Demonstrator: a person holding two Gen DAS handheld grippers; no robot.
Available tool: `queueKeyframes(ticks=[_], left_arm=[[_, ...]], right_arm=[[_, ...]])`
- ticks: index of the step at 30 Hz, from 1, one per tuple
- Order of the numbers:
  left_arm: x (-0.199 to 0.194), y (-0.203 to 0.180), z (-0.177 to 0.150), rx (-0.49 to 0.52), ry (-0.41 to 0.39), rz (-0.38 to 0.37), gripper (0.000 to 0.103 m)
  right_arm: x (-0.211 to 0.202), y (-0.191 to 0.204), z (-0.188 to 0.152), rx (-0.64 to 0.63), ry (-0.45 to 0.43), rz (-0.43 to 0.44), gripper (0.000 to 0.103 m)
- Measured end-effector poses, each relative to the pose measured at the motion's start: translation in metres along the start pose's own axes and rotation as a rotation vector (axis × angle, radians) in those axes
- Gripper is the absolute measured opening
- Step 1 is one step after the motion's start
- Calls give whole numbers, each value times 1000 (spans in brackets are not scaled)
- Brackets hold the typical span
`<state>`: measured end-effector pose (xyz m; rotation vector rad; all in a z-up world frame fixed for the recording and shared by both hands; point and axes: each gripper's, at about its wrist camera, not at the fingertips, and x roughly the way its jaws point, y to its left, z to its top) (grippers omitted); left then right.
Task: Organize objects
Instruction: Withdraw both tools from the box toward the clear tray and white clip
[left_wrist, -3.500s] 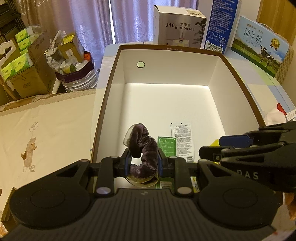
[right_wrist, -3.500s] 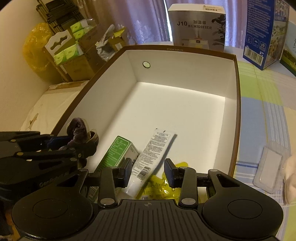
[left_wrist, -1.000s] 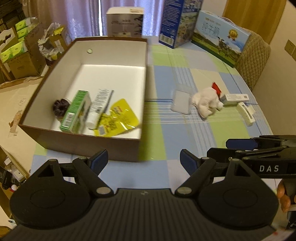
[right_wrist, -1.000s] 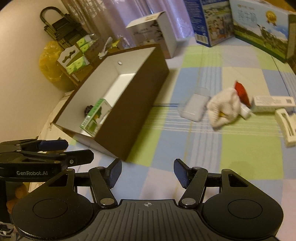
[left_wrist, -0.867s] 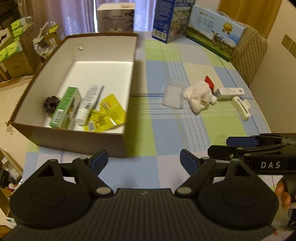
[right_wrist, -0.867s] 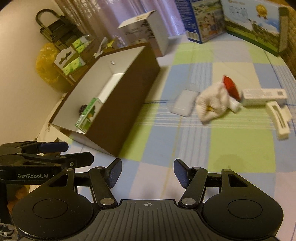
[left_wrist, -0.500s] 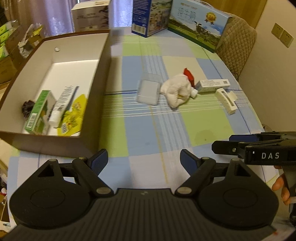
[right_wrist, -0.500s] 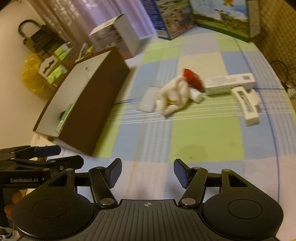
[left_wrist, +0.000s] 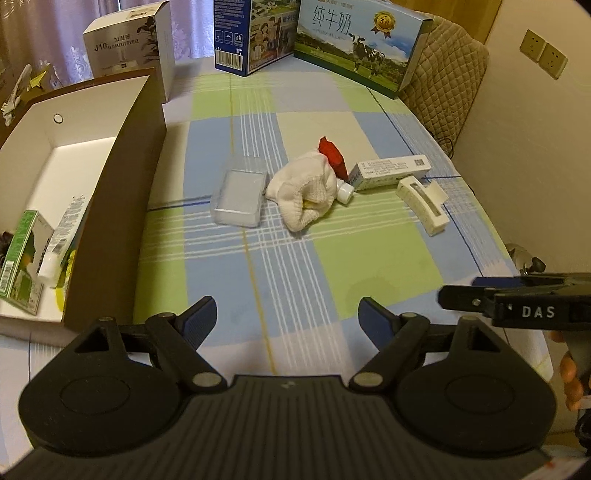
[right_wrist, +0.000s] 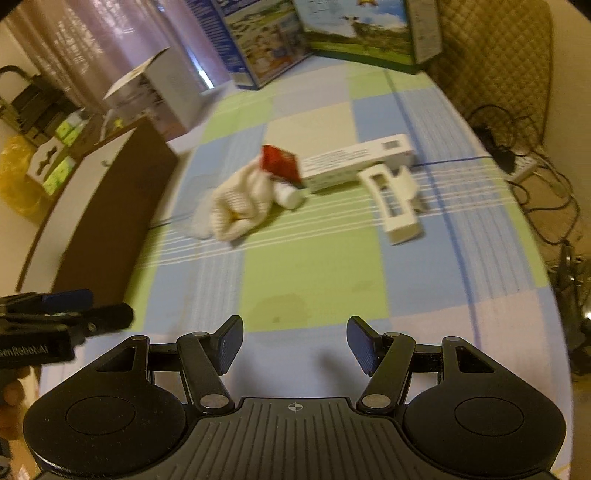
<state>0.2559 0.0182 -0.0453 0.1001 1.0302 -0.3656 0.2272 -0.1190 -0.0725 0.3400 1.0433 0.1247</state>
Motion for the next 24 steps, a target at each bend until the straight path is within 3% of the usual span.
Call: queueKeyframes(ticks=[15, 24], left_arm=[[47, 20, 45, -3, -21, 97, 65], [83, 30, 71, 4, -8, 134, 60]], right_arm=[[26, -46, 43, -63, -118, -151, 60], [70, -55, 69, -106, -88, -207, 60]])
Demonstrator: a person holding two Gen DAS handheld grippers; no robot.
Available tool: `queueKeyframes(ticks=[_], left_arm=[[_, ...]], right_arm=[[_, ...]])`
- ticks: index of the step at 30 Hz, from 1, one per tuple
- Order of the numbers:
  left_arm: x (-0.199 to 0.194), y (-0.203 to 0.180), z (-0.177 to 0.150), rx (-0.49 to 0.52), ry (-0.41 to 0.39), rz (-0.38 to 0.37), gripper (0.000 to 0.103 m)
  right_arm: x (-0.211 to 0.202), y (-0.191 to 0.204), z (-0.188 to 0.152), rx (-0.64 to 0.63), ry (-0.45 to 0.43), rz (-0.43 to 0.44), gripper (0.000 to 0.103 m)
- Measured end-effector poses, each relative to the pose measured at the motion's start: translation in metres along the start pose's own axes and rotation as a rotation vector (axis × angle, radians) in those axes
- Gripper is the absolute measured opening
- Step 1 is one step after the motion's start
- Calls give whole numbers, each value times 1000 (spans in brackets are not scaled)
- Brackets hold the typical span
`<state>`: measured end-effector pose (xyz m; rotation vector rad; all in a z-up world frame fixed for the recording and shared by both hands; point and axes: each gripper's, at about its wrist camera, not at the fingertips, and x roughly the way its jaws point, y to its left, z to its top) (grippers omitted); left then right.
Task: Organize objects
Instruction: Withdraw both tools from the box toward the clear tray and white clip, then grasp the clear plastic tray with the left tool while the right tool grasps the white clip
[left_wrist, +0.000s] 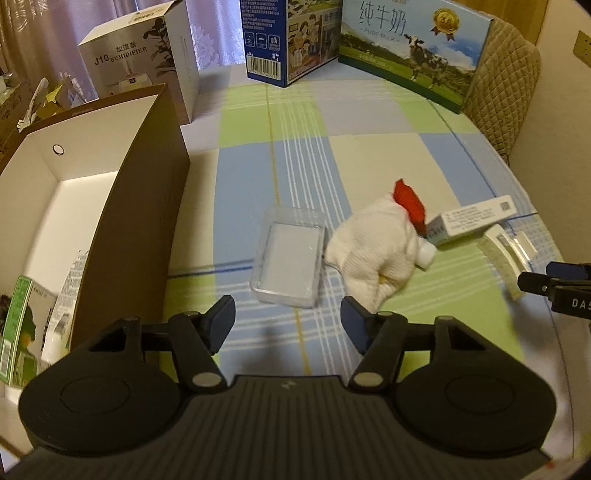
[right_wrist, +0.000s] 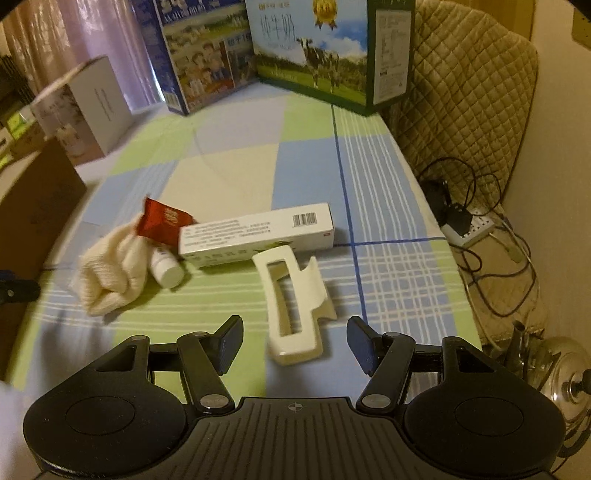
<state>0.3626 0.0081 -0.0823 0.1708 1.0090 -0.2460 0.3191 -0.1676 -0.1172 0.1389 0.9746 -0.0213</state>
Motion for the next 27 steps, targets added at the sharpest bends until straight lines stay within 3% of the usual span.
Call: queueKeyframes(ticks=[9, 17, 27], left_arm=[[34, 6, 20, 26, 33, 22, 59], [62, -4, 34, 79, 60, -15, 59], [89, -5, 39, 86, 67, -37, 52]], right_arm=[[35, 4, 13, -39, 31, -27, 60], [41, 2, 16, -34, 43, -13, 60], [45, 4, 19, -44, 48, -20, 60]])
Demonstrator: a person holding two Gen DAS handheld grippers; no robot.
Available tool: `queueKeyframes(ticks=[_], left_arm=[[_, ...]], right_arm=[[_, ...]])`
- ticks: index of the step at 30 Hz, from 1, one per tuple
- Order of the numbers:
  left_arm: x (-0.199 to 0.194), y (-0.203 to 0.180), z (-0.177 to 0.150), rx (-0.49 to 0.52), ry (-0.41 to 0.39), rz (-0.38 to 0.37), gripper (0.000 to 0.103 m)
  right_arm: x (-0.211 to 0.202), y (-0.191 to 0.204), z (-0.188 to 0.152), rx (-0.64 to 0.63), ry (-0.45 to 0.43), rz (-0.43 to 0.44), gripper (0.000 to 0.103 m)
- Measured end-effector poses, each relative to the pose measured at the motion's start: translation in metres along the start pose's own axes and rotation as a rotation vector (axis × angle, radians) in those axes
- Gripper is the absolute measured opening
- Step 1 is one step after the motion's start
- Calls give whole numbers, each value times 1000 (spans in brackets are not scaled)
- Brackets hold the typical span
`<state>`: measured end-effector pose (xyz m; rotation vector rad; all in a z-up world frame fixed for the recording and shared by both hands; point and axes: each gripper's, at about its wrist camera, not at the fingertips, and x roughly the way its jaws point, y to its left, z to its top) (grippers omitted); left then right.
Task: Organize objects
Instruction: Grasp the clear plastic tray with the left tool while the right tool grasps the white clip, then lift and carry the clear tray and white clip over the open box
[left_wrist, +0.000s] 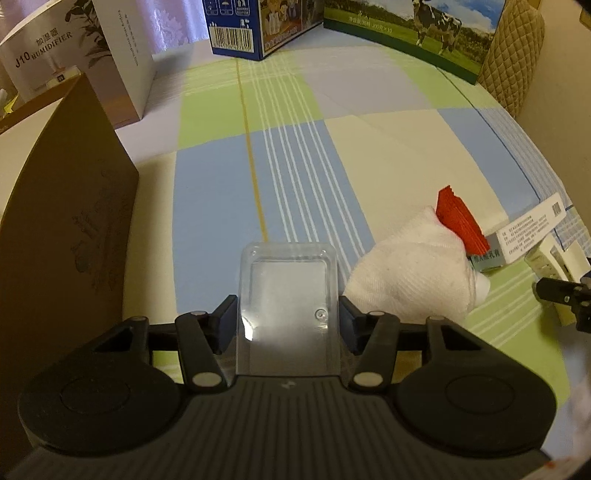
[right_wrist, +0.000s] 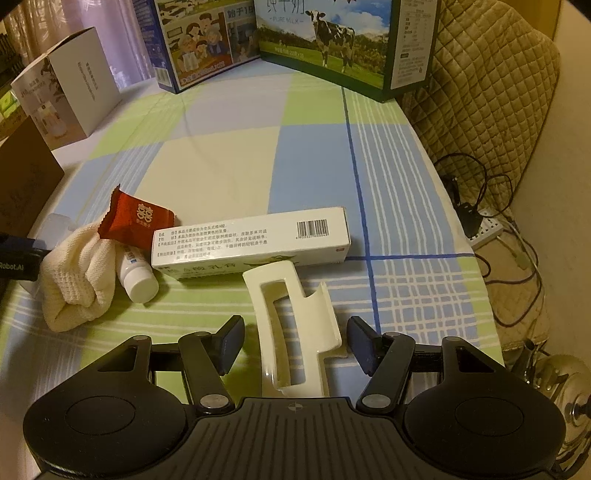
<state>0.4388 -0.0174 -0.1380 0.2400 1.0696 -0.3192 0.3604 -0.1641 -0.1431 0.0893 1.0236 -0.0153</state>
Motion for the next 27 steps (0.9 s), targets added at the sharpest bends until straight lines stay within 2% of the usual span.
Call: queueKeyframes(ticks=[5, 8, 9, 16, 27], left_arm=[[-3, 4, -5, -30, -1, 7, 51], [-9, 9, -14, -74, 11, 19, 51], [-11, 9, -18, -90, 15, 20, 51], [-32, 8, -57, -140, 40, 26, 51], [-70, 2, -121, -128, 92, -6, 51]], right_arm=[[3, 4, 0, -40, -16, -12, 58], [3, 7, -5, -87, -39, -29, 44], [2, 8, -6, -101, -46, -27, 43], [-9, 15, -24, -142, -52, -8, 42], [-46, 48, -79, -211, 11, 142, 42]])
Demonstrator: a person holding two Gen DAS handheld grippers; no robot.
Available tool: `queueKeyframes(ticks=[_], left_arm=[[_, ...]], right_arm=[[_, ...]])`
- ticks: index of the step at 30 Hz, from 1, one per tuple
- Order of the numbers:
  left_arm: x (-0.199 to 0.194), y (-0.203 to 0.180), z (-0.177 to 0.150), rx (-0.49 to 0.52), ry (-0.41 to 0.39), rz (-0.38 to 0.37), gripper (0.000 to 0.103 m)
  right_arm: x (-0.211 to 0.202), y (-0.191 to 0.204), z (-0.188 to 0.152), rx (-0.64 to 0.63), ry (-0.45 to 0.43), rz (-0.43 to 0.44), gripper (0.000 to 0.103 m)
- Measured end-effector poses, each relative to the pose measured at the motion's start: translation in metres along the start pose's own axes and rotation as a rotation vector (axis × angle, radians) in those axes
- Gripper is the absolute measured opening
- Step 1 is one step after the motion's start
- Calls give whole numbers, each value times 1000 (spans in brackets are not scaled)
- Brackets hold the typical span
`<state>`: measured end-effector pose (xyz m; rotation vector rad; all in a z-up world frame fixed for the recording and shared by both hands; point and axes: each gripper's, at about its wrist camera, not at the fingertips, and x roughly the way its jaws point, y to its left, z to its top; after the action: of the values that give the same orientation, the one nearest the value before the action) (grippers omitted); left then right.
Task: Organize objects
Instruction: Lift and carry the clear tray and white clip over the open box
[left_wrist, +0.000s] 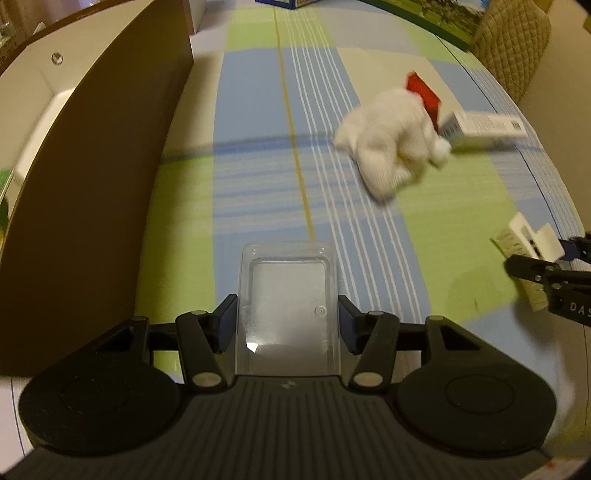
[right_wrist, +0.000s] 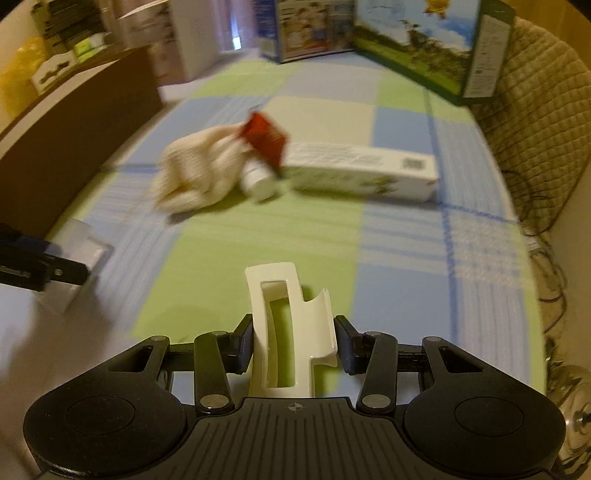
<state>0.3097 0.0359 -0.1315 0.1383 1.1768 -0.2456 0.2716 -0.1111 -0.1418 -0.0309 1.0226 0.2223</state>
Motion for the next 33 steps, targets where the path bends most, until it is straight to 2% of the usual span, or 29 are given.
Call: queueKeyframes(ticks=[7, 21, 33], left_arm=[[-12, -8, -28, -8, 46, -27, 52], [-9, -25, -35, 30, 4, 29, 53], [-14, -28, -48, 24, 14, 20, 52]], right_arm=[[-8, 38, -17, -95, 33, 90, 42], [-5, 59, -21, -123, 19, 16, 47], [-10, 63, -27, -104, 23, -1, 44]])
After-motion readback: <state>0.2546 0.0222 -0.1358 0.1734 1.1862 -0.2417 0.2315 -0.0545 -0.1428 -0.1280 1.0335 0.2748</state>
